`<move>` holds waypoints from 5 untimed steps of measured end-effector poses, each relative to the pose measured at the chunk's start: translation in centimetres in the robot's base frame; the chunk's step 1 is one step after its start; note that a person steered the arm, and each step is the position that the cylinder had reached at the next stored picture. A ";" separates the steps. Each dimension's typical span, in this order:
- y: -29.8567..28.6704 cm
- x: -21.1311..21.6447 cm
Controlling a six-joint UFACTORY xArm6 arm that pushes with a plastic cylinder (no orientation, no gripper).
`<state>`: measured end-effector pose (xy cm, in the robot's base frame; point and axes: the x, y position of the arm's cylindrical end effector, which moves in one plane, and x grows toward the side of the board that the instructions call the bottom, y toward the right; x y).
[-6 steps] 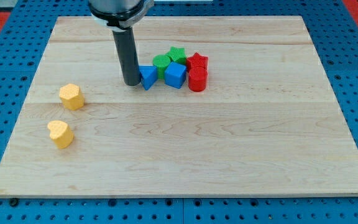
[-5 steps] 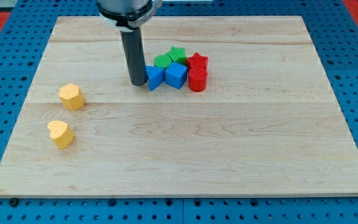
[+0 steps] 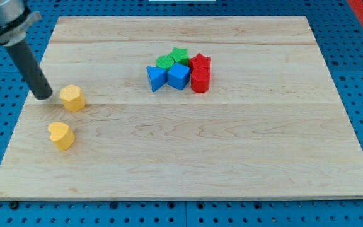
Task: Move yellow hexagon to the bottom of blue cube
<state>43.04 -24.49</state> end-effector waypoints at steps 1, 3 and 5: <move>4.7 0.9; 12.3 1.4; 15.0 4.3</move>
